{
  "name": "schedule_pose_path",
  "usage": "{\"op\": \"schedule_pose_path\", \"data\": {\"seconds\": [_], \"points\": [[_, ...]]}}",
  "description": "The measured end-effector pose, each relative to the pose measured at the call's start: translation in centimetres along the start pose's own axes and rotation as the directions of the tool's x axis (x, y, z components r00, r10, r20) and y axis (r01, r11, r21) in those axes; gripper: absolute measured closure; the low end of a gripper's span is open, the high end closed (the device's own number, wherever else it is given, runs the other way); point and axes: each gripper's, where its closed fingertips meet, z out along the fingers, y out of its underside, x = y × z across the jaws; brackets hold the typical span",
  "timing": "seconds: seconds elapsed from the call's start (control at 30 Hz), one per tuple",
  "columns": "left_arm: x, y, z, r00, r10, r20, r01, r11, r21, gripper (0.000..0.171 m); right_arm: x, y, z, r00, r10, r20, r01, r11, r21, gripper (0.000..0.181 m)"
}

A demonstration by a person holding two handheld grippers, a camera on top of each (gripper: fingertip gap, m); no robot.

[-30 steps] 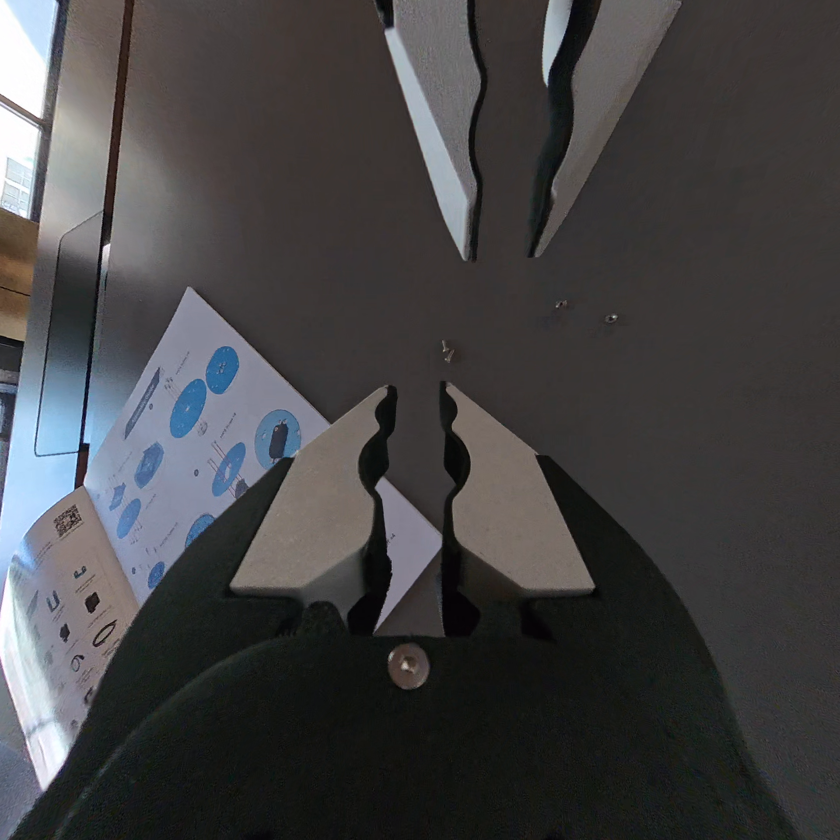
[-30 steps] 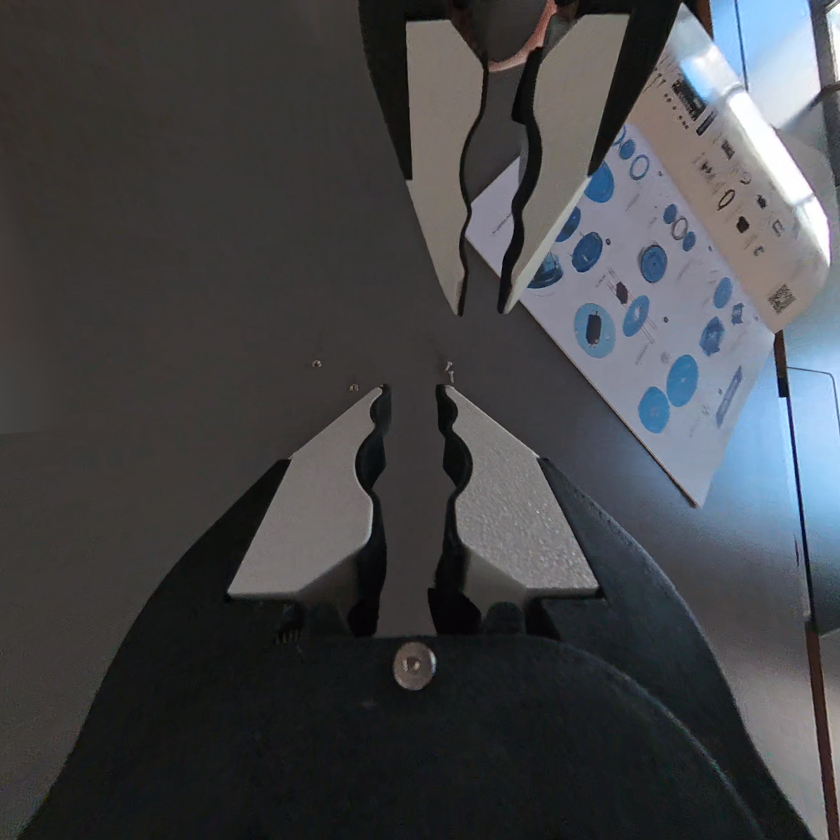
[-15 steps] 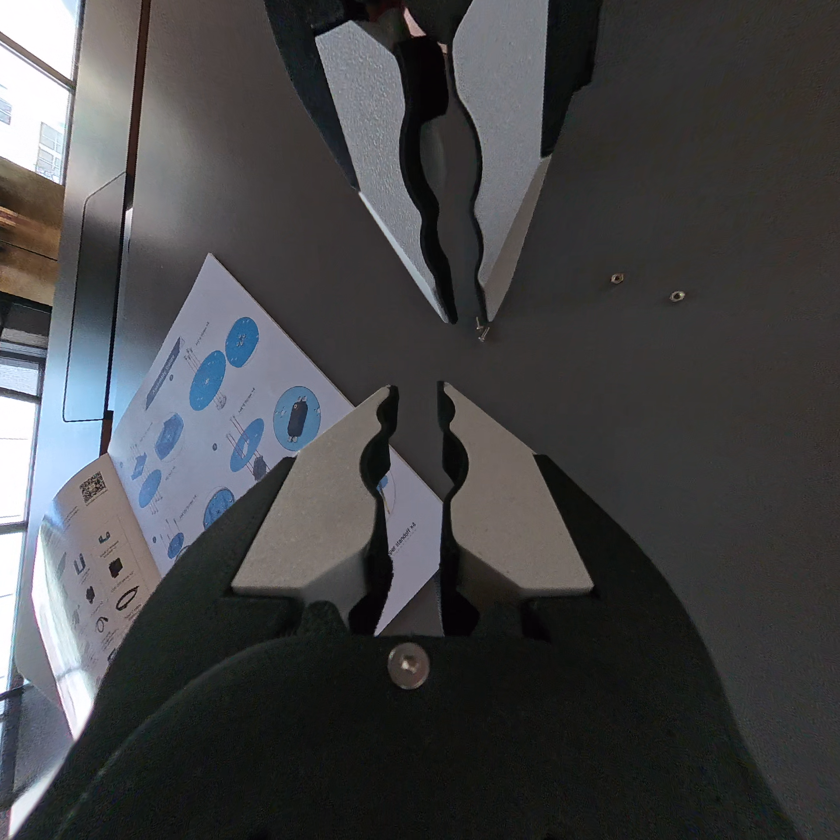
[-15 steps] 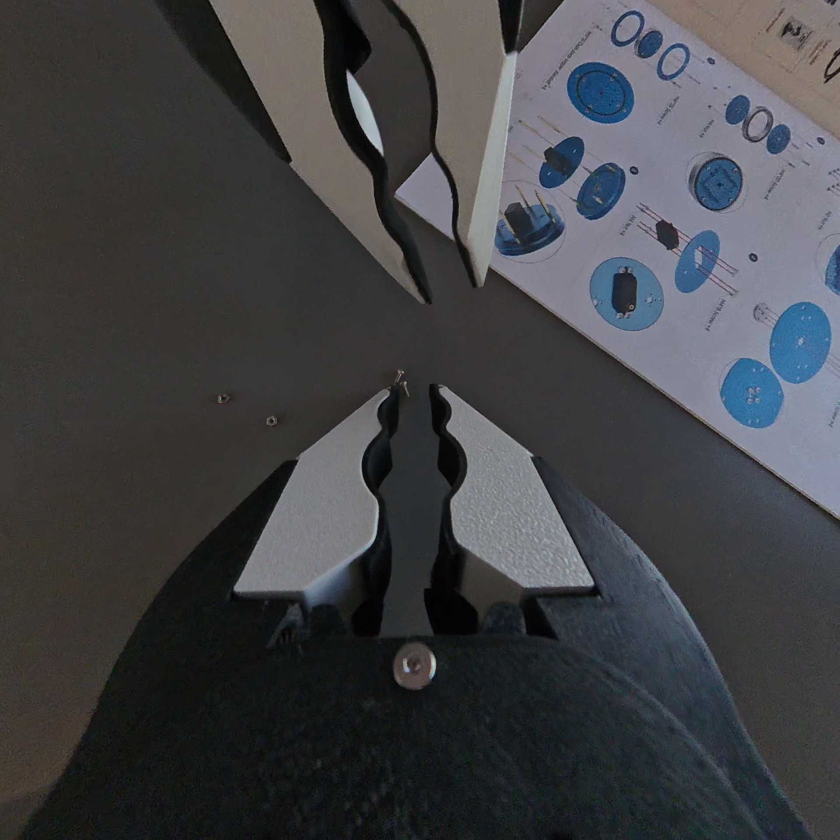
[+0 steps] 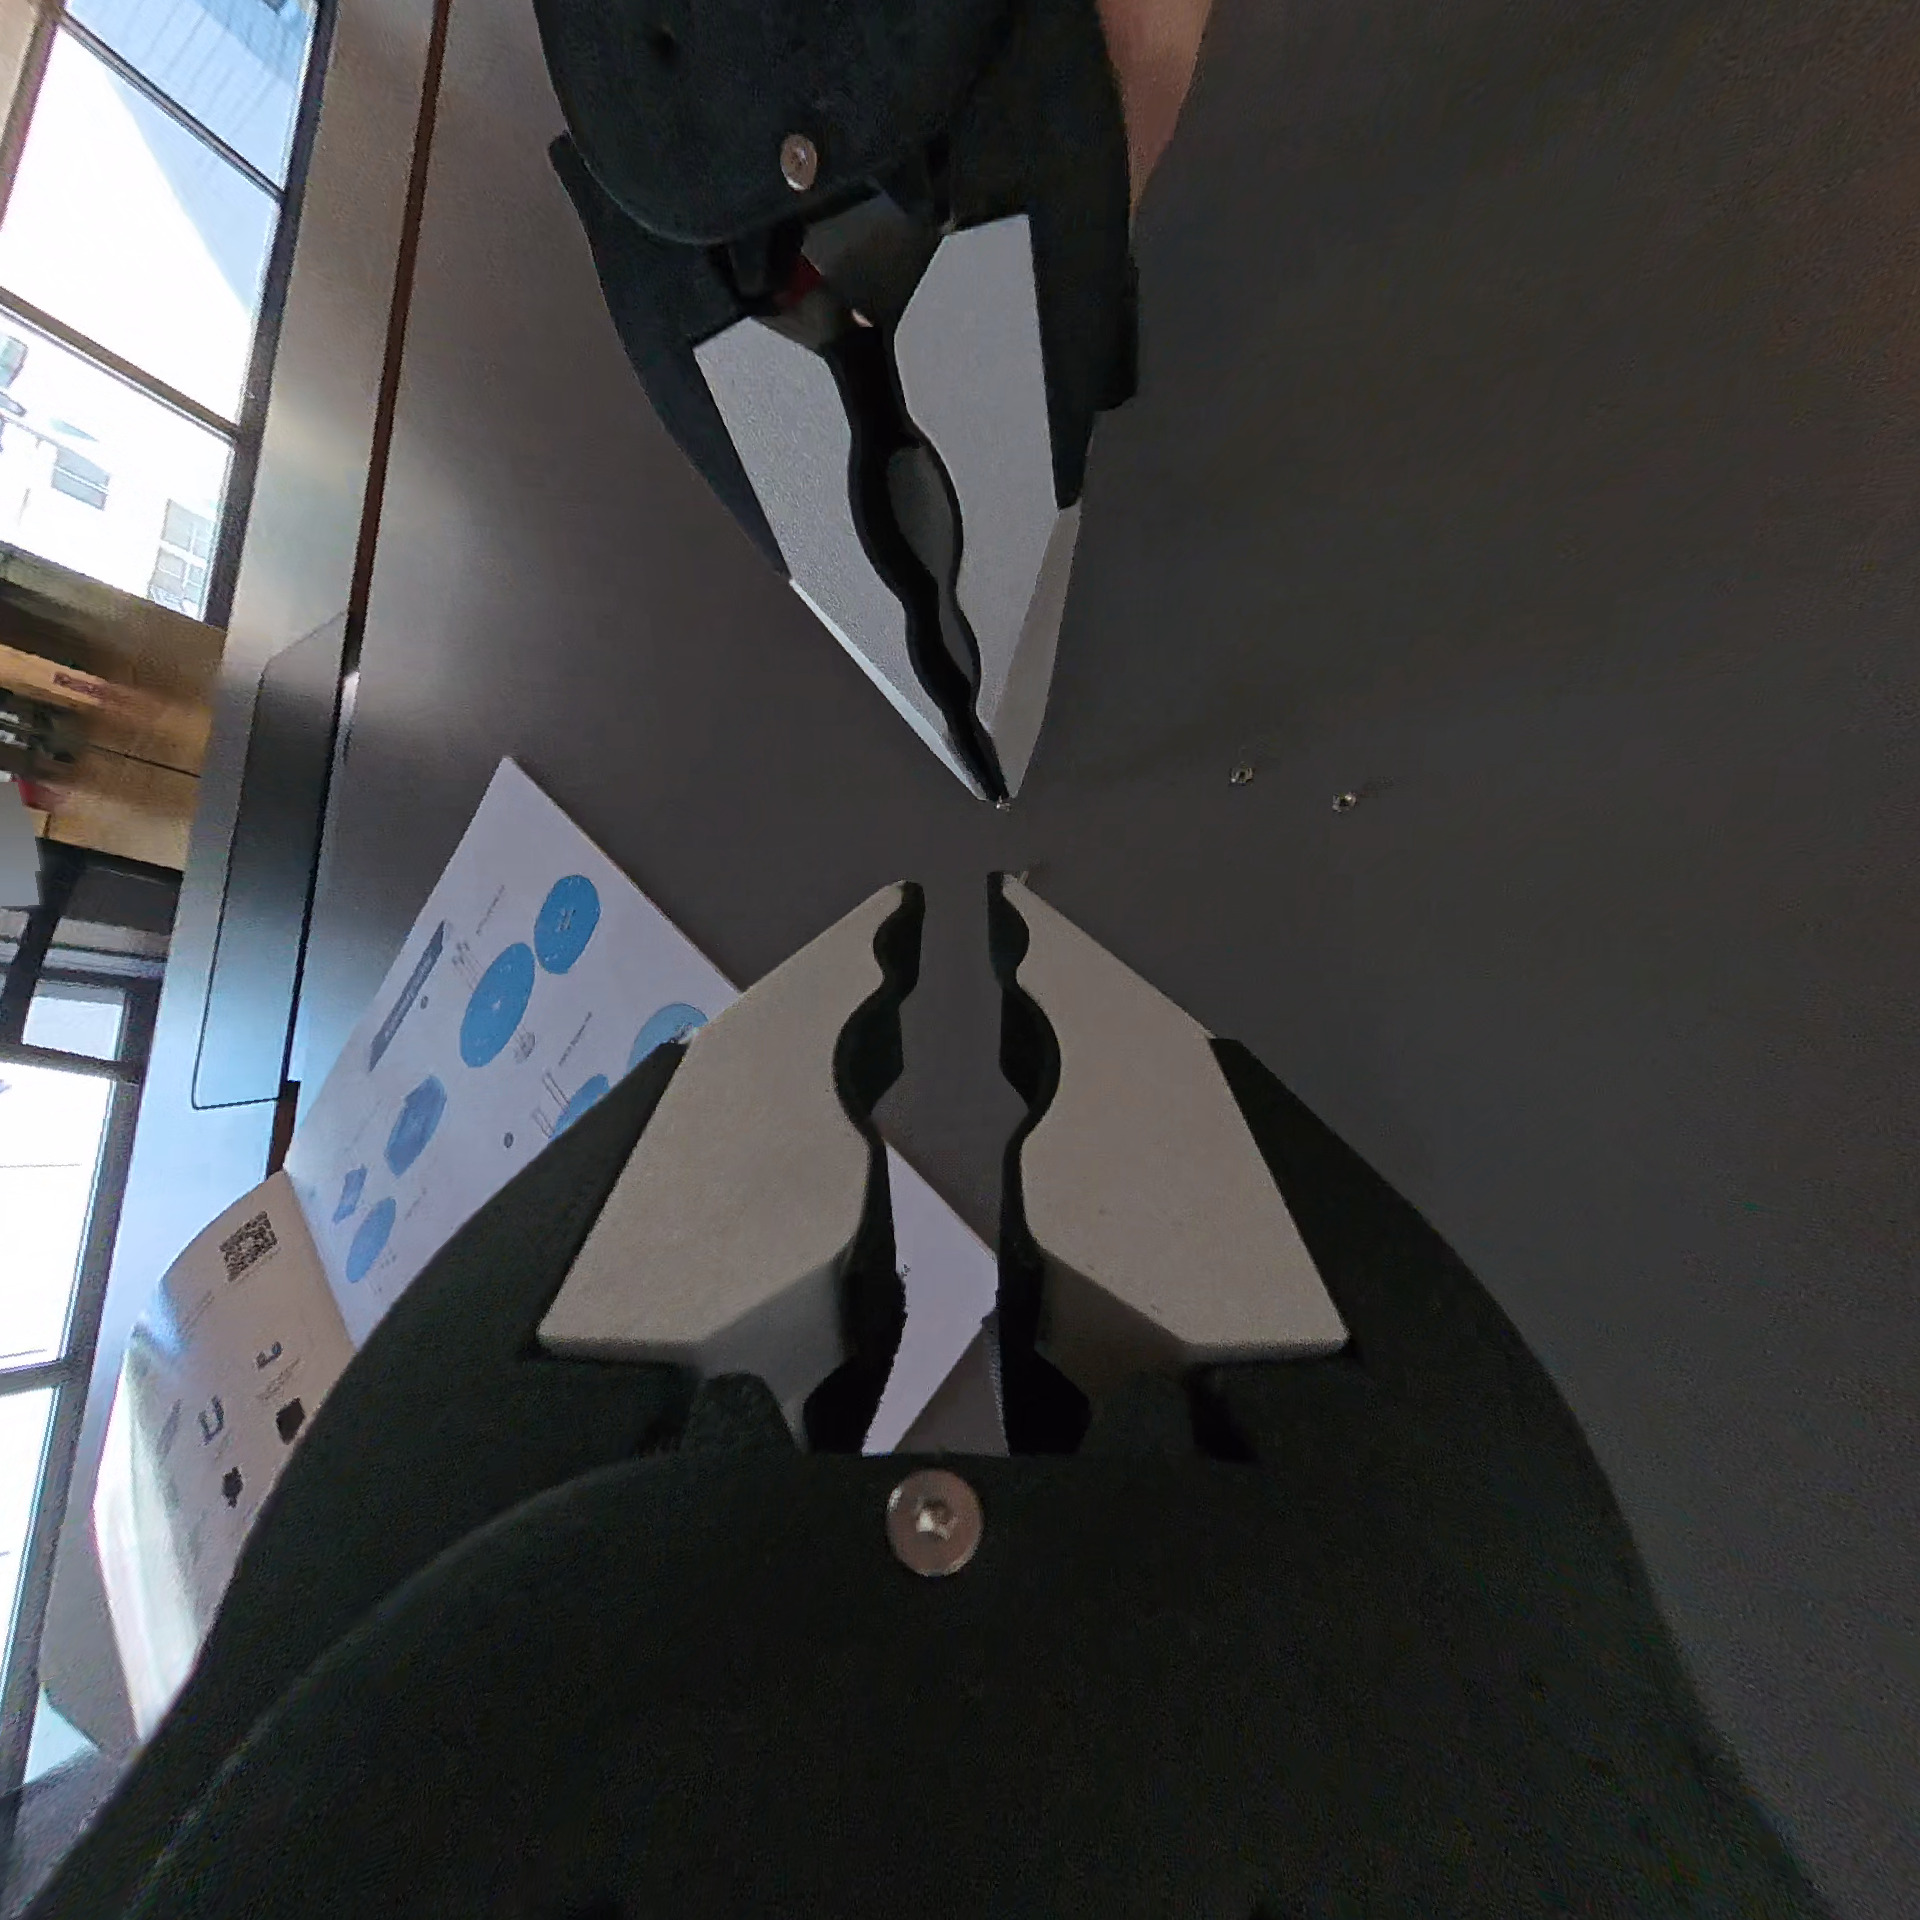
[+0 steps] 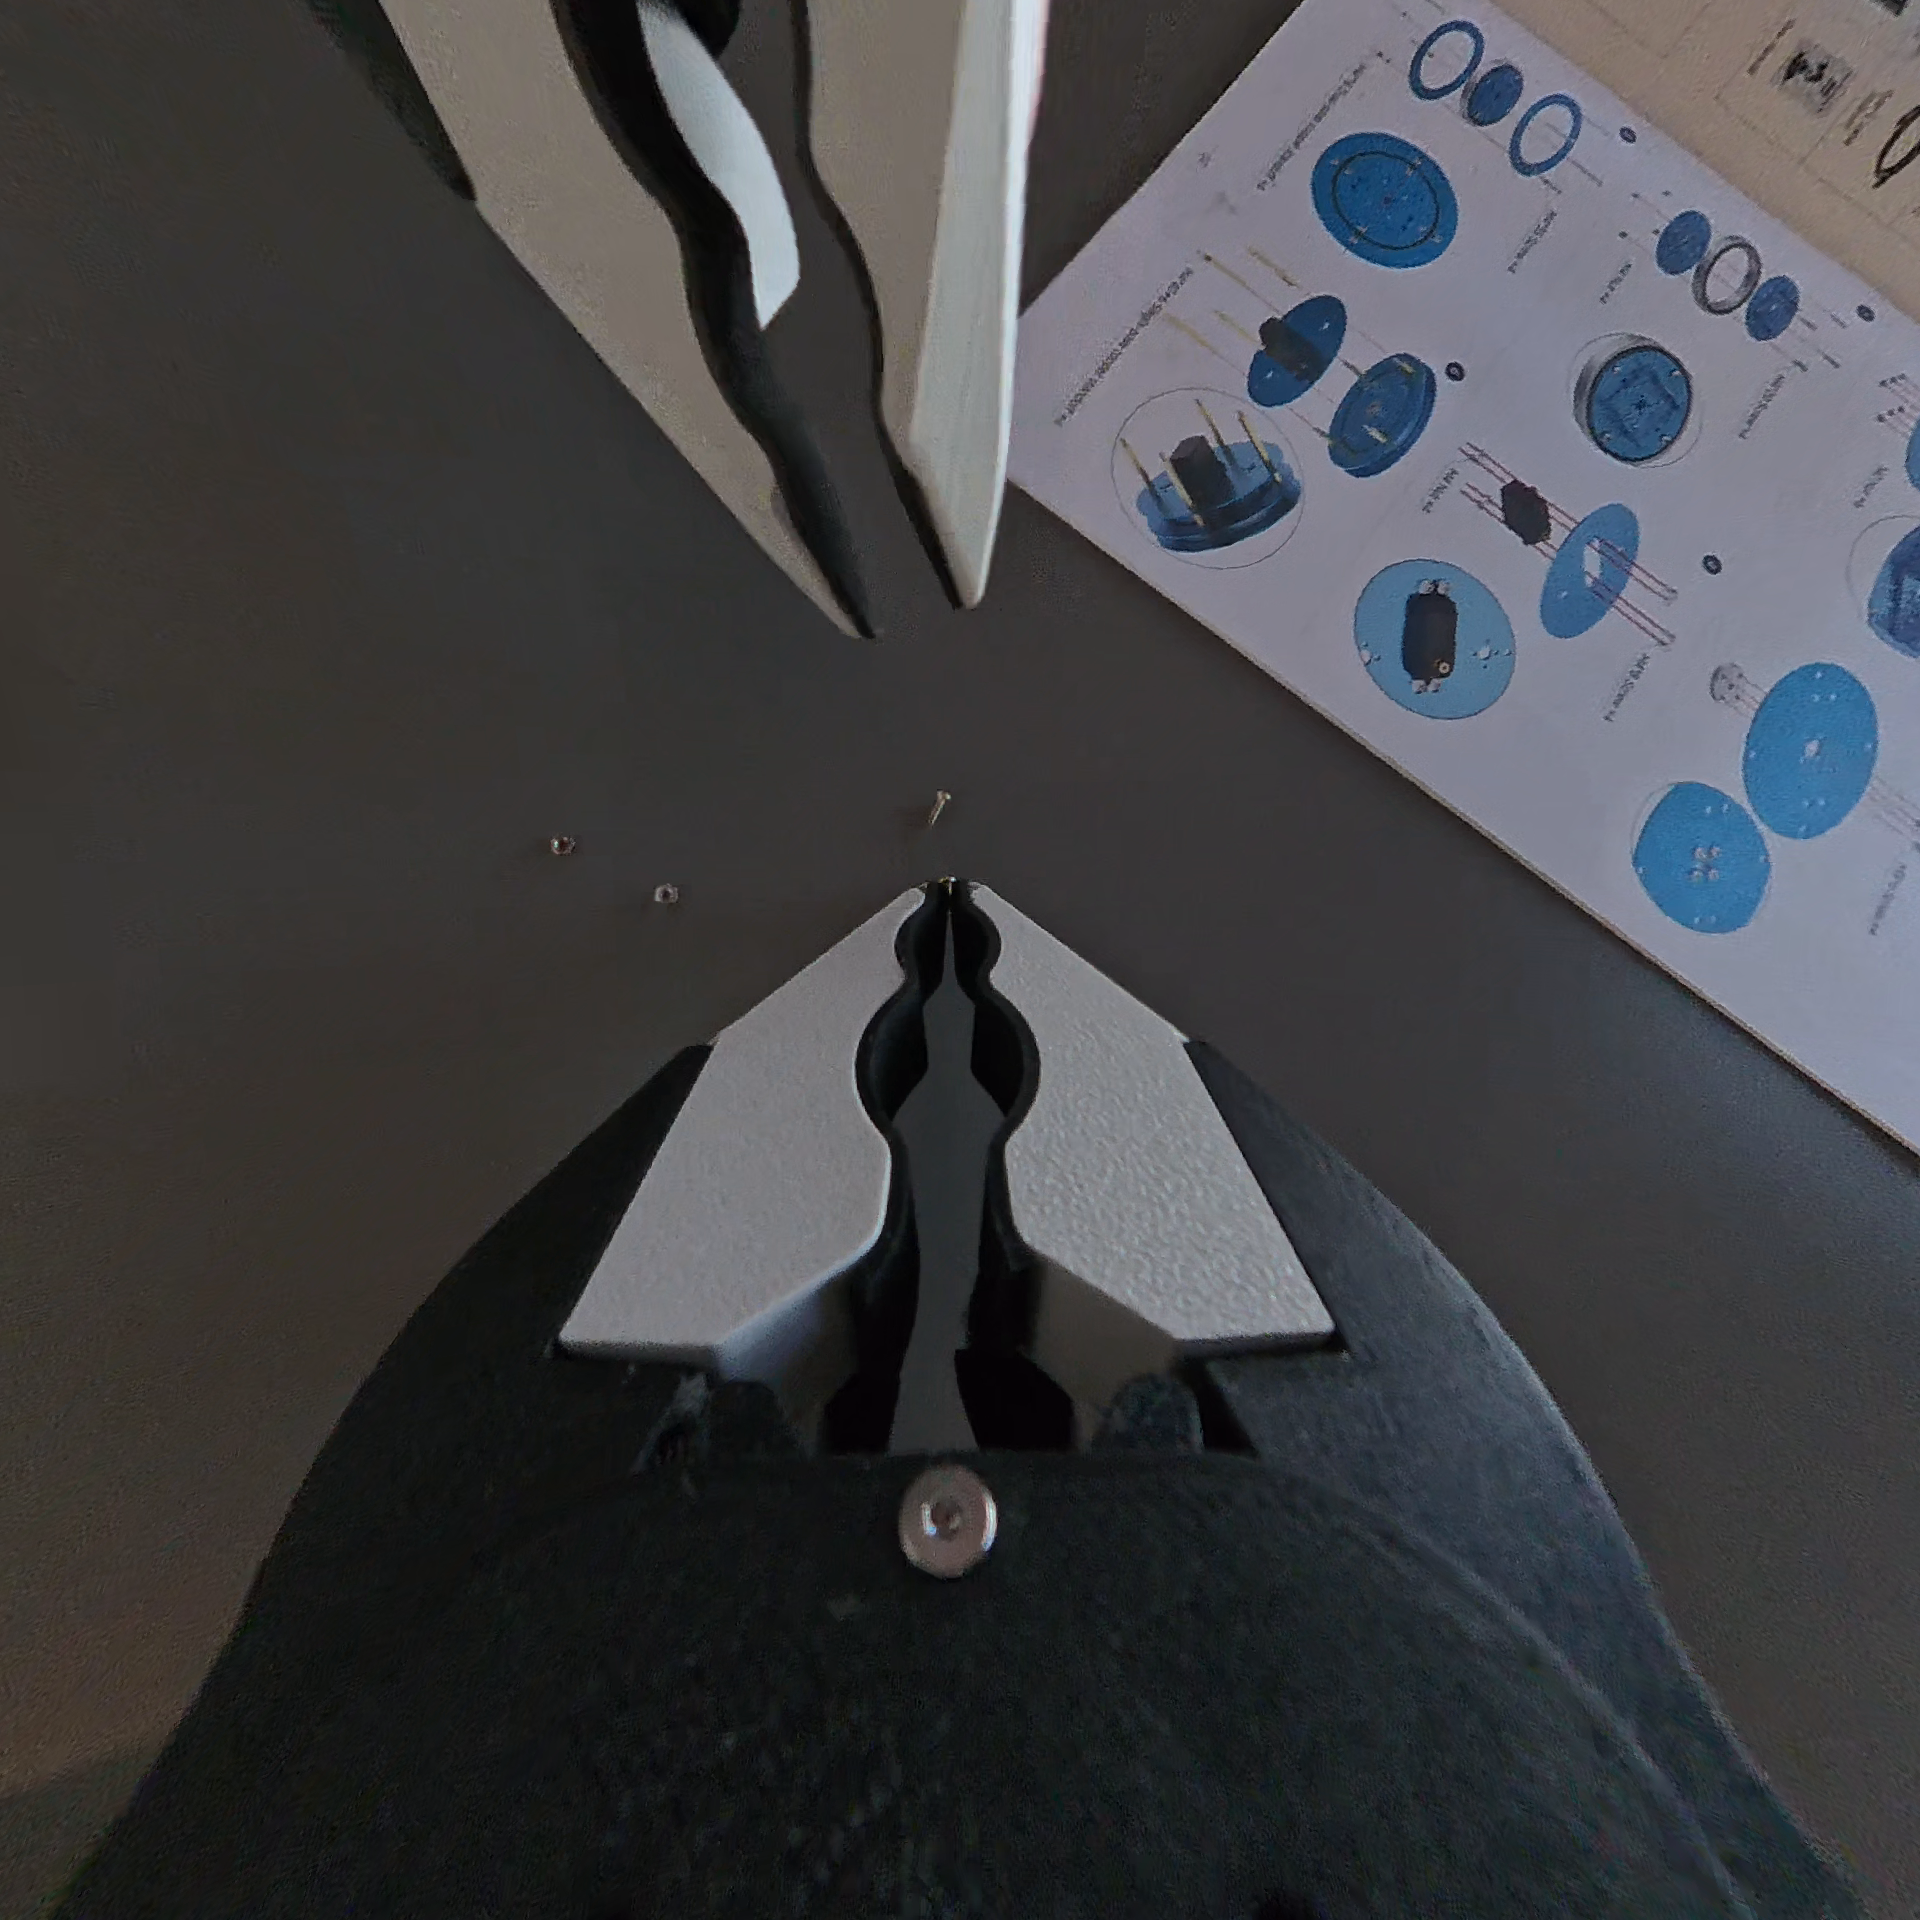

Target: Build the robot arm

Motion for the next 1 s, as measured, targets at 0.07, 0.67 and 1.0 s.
{"op": "schedule_pose_path", "data": {"seconds": [0.07, 0.67, 1.0], "points": [[0.0, -0.3, 0.0, 1.0, -0.012, 0.004, 0.012, 1.0, 0.012, 0.161, 0.1, 0.1, -0.7, 1.0, 0.017, -0.004, -0.016, 1.0, 0.019, 0.181], [0.4, 1.8, 1.8, 1.0, -0.012, -0.009, 0.012, 0.996, -0.088, 0.161, -1.5, 1.5, -0.3, 0.992, 0.081, 0.1, -0.07, 0.992, -0.109, 0.177], [1.2, -0.1, 0.4, 0.999, -0.023, -0.034, 0.022, 0.999, -0.026, 0.16, -2.7, 1.5, -0.6, 0.996, -0.046, 0.074, 0.062, 0.971, -0.229, 0.181]]}}
